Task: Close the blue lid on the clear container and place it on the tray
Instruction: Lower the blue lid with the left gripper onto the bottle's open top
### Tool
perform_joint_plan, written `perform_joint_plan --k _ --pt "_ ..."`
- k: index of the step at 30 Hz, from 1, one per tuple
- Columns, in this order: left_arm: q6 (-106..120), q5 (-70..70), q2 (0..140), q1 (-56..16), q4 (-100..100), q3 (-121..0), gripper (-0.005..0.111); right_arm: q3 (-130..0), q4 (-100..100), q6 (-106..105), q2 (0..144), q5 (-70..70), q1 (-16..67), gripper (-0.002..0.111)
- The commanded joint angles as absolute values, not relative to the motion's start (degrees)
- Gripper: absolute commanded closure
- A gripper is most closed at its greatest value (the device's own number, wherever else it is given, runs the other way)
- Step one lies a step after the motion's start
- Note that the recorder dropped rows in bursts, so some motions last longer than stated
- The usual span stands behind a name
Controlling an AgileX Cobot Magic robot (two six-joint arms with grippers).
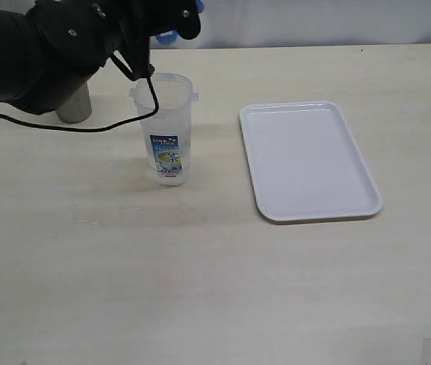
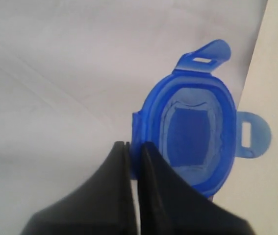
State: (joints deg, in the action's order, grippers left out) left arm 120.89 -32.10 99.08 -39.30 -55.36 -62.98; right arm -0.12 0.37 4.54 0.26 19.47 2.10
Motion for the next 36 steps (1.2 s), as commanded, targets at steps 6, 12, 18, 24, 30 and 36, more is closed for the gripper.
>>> perform_joint_plan --k 6,12,18,24,30,36 --pt "122.7 -42.5 97.5 -42.0 -58.0 -59.5 0.107 0.0 0.6 4.7 0.0 19.6 2.1 0.104" --pt "122.7 -46.2 95.5 -42.0 -54.4 -53.2 0.107 0.0 0.6 4.7 0.0 19.6 2.1 0.104" --pt "122.7 -46.2 95.3 -42.0 -54.9 -52.2 0.107 0.0 0.6 4.7 0.0 19.6 2.1 0.104" --pt "122.7 -46.1 95.3 -44.0 -55.7 -52.2 0.107 0.0 0.6 4.7 0.0 19.6 2.1 0.104" --pt "122.7 -46.1 95.3 -45.9 -56.0 -52.2 0.107 0.0 0.6 4.7 0.0 19.6 2.1 0.104" --pt "122.7 -46.1 95.3 -46.0 -56.6 -52.1 0.107 0.0 0.6 4.7 0.0 19.6 2.1 0.104"
